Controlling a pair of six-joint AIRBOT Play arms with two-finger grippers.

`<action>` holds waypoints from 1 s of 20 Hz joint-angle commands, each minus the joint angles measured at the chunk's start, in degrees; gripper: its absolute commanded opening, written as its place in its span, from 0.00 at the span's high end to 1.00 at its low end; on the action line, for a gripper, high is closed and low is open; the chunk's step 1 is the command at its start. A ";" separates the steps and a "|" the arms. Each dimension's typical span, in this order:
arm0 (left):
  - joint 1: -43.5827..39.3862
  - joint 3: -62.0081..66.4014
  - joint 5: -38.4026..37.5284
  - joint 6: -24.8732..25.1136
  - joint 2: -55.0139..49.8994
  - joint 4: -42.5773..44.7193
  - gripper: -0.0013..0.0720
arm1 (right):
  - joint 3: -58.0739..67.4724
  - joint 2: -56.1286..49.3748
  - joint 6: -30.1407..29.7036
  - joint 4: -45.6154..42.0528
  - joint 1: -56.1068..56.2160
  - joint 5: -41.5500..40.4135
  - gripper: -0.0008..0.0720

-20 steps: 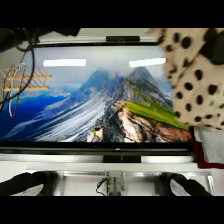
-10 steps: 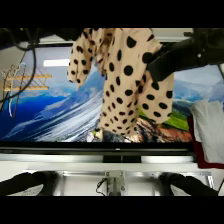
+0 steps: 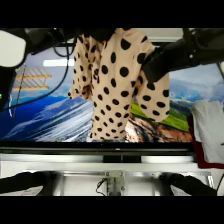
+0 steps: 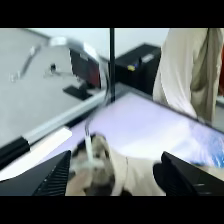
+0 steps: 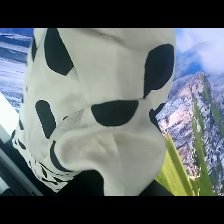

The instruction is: Fold the shirts.

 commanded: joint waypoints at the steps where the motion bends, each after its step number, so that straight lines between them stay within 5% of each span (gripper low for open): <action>1: -0.87 0.02 6.73 -0.68 -2.03 0.00 0.15 | 0.00 -0.04 -0.28 0.33 0.07 0.33 0.93; 5: -0.85 0.02 10.21 -8.22 -5.44 0.00 0.36 | 0.00 -0.04 -0.52 0.33 0.07 0.33 0.93; 7: -0.57 0.02 10.71 -8.02 -6.36 0.11 0.91 | 0.00 -0.04 -0.52 0.35 0.07 0.26 0.93; 9: 0.50 0.04 13.03 -6.99 -5.99 0.70 0.92 | 0.00 -0.02 -0.50 0.70 0.04 -0.20 0.87; 11: 2.67 0.04 14.21 -7.04 -4.85 0.68 0.92 | 0.00 0.15 -0.04 0.79 0.04 -0.42 0.54; 14: 5.86 0.04 13.20 -7.98 -3.15 0.61 0.92 | 0.00 0.37 1.51 2.60 0.07 -2.08 0.56; 16: 6.73 0.04 11.80 -9.42 -2.69 0.63 0.92 | 0.00 0.37 1.49 4.94 0.07 -4.59 0.82; 18: 6.86 0.04 10.49 -9.42 -2.64 0.63 0.92 | 0.00 0.37 1.49 5.64 0.07 -7.89 0.93; 20: 6.88 0.04 10.29 -9.42 -2.64 0.66 0.92 | 0.00 0.37 1.31 5.84 0.07 -9.92 0.92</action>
